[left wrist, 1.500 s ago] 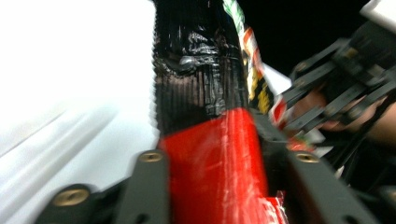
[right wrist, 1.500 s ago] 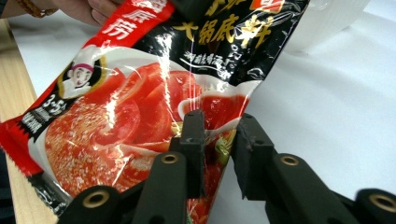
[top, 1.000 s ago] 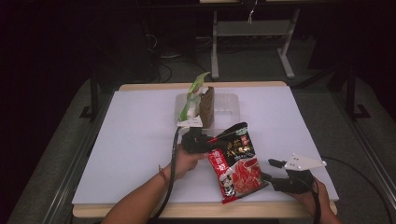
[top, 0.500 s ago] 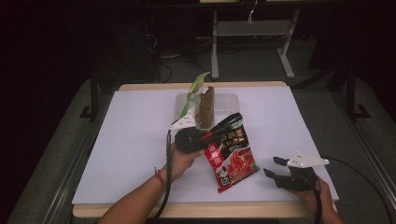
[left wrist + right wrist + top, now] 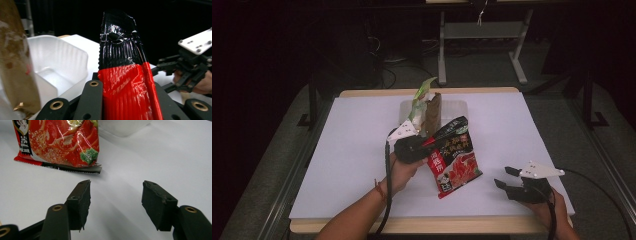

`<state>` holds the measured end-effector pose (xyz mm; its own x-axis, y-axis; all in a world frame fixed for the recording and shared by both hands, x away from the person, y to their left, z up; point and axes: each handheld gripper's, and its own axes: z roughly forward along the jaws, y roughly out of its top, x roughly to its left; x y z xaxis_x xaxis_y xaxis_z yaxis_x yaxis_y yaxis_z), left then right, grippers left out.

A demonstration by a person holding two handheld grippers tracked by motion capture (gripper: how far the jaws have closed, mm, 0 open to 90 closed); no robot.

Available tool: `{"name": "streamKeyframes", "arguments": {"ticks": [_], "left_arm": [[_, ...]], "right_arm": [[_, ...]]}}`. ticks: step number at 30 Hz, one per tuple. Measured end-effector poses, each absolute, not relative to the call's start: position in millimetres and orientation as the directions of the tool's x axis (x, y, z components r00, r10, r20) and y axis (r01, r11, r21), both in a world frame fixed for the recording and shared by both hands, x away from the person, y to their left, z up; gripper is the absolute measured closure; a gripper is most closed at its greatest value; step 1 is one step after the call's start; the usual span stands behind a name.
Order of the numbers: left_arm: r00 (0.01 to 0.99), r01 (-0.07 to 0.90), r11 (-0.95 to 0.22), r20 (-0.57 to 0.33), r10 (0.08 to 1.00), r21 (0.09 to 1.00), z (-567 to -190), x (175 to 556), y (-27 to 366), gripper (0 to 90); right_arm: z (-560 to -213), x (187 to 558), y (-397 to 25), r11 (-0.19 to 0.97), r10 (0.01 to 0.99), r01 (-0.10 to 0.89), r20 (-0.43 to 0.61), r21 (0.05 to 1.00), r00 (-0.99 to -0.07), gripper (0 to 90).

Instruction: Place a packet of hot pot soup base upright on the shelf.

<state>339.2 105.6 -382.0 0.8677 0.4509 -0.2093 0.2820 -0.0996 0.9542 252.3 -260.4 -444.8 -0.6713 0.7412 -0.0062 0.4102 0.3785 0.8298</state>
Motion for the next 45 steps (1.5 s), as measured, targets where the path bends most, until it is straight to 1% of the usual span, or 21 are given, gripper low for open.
{"name": "streamKeyframes", "arguments": {"ticks": [13,17,28,31,35,38,41,45], "left_arm": [[0.862,0.255,-0.089,-0.184,0.472,0.963,-377.3,336.1,107.0,78.3],[0.854,0.242,-0.083,-0.172,0.491,0.967,-374.6,335.1,108.5,78.4],[0.838,0.209,-0.077,-0.138,0.528,0.975,-359.5,332.6,106.5,78.4],[0.83,0.196,-0.071,-0.126,0.543,0.978,-352.4,331.6,107.5,78.4],[0.815,0.187,-0.037,-0.134,0.564,0.982,-341.1,332.5,111.7,78.3],[0.801,0.165,-0.051,-0.103,0.59,0.985,-332.0,333.5,111.5,78.3],[0.779,0.16,-0.049,-0.096,0.619,0.986,-324.1,337.6,111.8,78.3],[0.755,0.163,-0.018,-0.113,0.646,0.986,-314.9,346.1,115.7,78.3]], "right_arm": [[-443.2,252.4,-262.0,0.362,0.75,0.407,-0.003,0.839,-0.661,39.8],[-443.9,253.8,-261.8,0.358,0.75,0.41,0.002,0.839,-0.661,39.8],[-443.2,250.5,-264.6,0.351,0.755,0.407,0.002,0.843,-0.656,39.3],[-442.8,250.0,-264.2,0.348,0.756,0.405,0.003,0.845,-0.655,39.3],[-443.2,249.6,-263.3,0.347,0.756,0.408,0.006,0.844,-0.655,39.3],[-443.2,248.6,-263.2,0.345,0.759,0.411,0.007,0.844,-0.652,39.2],[-443.0,248.4,-263.5,0.345,0.76,0.41,0.004,0.844,-0.65,38.9],[-442.9,247.6,-264.0,0.345,0.762,0.41,0.004,0.845,-0.648,38.7]]}}
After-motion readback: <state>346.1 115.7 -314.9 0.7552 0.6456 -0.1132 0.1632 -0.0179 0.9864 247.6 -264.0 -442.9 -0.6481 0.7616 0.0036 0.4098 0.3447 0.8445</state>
